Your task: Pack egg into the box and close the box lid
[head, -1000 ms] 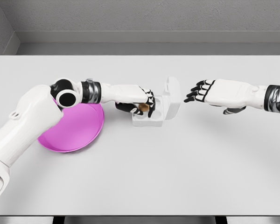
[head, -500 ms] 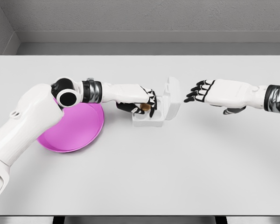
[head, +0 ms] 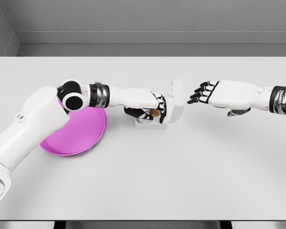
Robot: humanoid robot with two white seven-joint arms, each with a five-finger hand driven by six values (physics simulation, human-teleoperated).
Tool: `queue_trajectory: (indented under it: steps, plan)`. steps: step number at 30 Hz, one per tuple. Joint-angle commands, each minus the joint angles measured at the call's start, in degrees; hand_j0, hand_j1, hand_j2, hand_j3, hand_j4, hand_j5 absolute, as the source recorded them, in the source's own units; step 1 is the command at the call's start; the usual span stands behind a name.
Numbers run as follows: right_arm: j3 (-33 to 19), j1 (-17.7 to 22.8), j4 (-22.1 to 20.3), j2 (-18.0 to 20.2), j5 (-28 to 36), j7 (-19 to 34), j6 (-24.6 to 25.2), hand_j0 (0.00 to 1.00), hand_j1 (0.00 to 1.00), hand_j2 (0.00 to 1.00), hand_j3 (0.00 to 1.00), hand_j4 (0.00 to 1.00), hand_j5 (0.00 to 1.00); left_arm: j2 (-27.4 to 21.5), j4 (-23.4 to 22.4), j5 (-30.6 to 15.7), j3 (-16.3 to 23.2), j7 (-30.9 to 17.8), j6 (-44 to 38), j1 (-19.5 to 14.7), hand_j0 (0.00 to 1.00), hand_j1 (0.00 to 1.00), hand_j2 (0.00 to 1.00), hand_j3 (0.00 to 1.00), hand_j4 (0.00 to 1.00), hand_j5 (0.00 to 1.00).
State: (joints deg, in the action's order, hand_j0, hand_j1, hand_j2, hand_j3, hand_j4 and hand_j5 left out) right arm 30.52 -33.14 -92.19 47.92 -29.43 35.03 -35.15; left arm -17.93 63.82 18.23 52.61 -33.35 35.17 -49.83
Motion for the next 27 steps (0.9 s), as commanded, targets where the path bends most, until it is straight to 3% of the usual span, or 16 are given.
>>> queue_trajectory:
  steps: [1, 11, 14, 27]
  plan:
    - [-0.02, 0.00, -0.01, 0.07, 0.25, -0.03, 0.15, 1.00, 1.00, 1.00, 1.00, 1.00, 1.00, 0.09, 0.08, -0.21, 0.12, 0.13, -0.17, 0.00, 0.50, 0.50, 0.50, 0.50, 0.50, 0.50]
    - [0.50, -0.17, -0.01, -0.11, 0.34, -0.03, 0.15, 1.00, 1.00, 1.00, 1.00, 1.00, 1.00, 0.53, -0.09, -0.12, 0.12, 0.04, -0.17, -0.09, 0.59, 0.59, 0.59, 0.59, 0.59, 0.59]
    - [0.50, -0.17, -0.09, -0.11, 0.25, -0.03, 0.15, 1.00, 1.00, 1.00, 1.00, 1.00, 1.00, 0.53, -0.09, -0.21, 0.12, 0.13, -0.17, 0.00, 0.66, 0.66, 0.66, 0.66, 0.66, 0.66]
    - [0.50, -0.17, -0.09, -0.11, 0.25, -0.03, 0.15, 1.00, 1.00, 1.00, 1.00, 1.00, 1.00, 0.97, -0.09, -0.21, 0.12, 0.13, -0.17, -0.09, 0.75, 0.75, 0.75, 0.75, 0.75, 0.75]
